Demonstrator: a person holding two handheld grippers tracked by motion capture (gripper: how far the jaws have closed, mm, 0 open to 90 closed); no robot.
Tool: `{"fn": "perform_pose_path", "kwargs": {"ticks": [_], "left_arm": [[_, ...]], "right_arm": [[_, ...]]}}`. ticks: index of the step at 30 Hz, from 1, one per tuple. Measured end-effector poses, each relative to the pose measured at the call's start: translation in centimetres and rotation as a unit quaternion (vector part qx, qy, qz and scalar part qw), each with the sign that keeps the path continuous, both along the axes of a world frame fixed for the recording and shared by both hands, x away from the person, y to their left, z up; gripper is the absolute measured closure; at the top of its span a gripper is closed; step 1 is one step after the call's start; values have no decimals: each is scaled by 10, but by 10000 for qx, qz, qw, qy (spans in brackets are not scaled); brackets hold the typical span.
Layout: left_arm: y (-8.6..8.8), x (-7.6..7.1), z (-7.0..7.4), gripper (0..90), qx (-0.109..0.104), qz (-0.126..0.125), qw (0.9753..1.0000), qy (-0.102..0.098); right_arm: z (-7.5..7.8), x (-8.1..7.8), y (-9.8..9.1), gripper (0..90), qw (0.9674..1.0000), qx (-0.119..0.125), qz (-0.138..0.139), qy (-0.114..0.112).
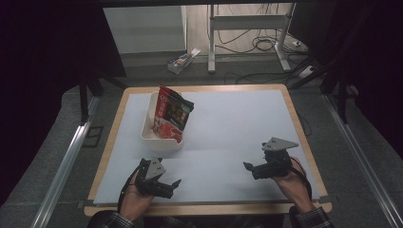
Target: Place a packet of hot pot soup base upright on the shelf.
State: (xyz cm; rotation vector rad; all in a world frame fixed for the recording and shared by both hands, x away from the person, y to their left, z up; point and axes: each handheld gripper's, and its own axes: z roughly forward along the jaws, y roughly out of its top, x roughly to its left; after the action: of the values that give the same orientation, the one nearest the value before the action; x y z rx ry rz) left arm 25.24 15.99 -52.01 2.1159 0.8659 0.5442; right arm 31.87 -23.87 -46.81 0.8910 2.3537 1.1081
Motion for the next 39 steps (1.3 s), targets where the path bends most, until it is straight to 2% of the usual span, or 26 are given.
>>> {"fn": "perform_pose_path", "kwargs": {"ticks": [7, 20, 26, 29, 31, 34, 37, 39], "left_arm": [[3, 1, 1, 8, -24, 11, 10000, -19], [8, 3, 2, 8, 5, 56, 10000, -50], [11, 6, 2, 9, 23, 62, 10000, -34], [15, 7, 3, 9, -17, 97, 9999, -49], [19, 7, 3, 9, 60, 155, 9998, -84], [24, 7, 4, 10, 40, 227, 9997, -102], [25, 9, 3, 9, 35, 253, 9997, -58], [24, 9, 2, 7, 119, 242, 9996, -55]], "right_arm": [[-1, -10, -18, 0, 9997, 12, -189, -143], [-14, -23, -58, 0, 9973, 74, -730, -105], [-26, -25, -73, 0, 9946, -141, -1023, 61], [-29, -27, -77, 0, 9938, -118, -1087, 211], [-32, -29, -80, 0, 9934, -197, -1104, 236], [-36, -31, -83, 0, 9927, -264, -1117, 384], [-35, -33, -85, 0, 9924, -235, -1165, 327], [-35, -33, -85, 0, 9920, -277, -1172, 378]]}}
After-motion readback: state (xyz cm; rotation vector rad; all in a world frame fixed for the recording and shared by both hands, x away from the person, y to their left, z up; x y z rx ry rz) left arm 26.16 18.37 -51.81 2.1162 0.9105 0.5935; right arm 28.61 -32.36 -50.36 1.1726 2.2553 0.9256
